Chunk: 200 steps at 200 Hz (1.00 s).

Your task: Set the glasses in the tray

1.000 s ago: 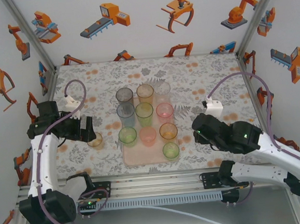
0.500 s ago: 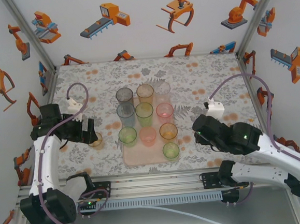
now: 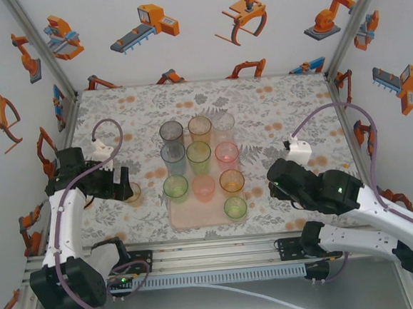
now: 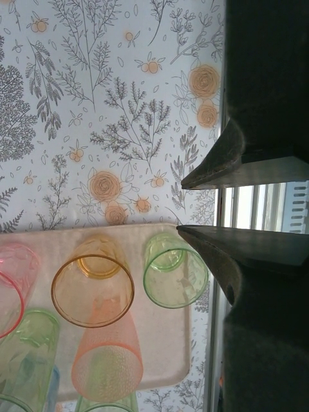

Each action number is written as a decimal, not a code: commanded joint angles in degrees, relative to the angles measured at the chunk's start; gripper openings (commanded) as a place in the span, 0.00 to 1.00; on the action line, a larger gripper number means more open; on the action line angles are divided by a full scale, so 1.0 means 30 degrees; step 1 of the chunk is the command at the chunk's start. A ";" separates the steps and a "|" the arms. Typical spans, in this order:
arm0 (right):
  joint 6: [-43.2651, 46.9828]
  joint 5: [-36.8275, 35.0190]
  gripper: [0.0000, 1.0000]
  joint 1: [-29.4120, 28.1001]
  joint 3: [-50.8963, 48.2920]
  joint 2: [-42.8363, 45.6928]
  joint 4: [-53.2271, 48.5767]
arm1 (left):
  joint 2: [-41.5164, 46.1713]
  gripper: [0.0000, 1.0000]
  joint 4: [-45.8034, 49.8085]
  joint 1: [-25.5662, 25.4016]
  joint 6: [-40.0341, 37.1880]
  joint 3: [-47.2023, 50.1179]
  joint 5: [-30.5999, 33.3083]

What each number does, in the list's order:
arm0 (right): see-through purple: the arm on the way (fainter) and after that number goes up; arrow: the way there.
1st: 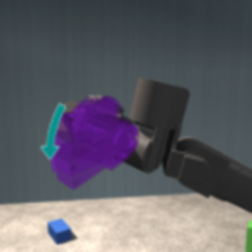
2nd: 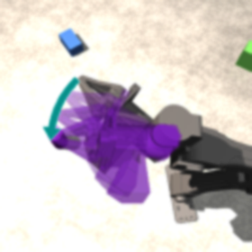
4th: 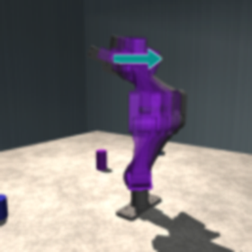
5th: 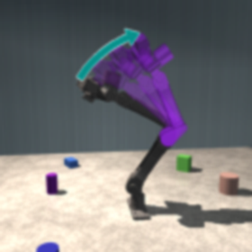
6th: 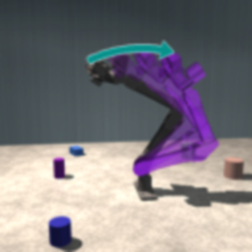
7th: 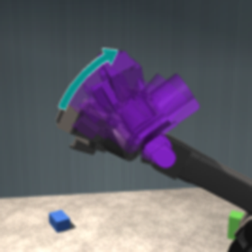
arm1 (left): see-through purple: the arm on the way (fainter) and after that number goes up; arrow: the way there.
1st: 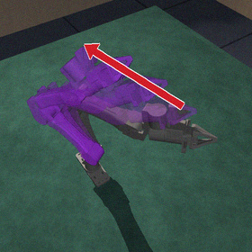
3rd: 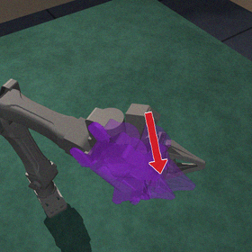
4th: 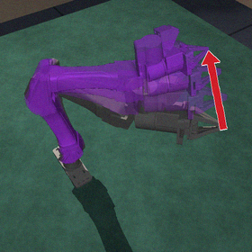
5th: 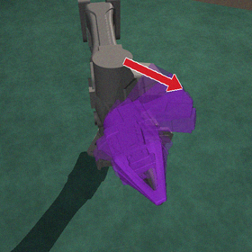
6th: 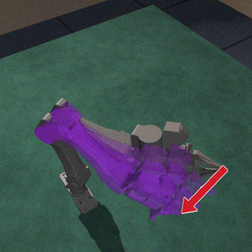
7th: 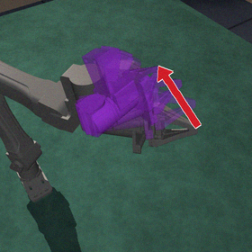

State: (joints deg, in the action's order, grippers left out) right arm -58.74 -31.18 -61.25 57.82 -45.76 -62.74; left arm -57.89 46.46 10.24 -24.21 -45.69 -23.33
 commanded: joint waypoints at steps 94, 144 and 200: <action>-0.0664 -0.0366 0.31 0.0175 -0.0875 0.0155 0.0462 | -0.1597 0.83 -0.2152 0.0518 0.0335 0.0815 0.0149; -0.0616 -0.0359 0.31 0.0285 -0.0941 0.0120 0.0484 | -0.1754 0.80 -0.2772 0.0519 0.0029 0.1142 0.0561; -0.0580 -0.0271 0.31 0.0364 -0.1073 0.0005 0.0688 | -0.2226 0.76 -0.2853 0.0517 -0.1004 0.1168 0.1153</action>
State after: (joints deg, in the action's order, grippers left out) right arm -59.20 -31.11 -60.51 55.44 -45.82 -61.78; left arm -63.66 38.50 11.42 -24.56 -42.61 -20.60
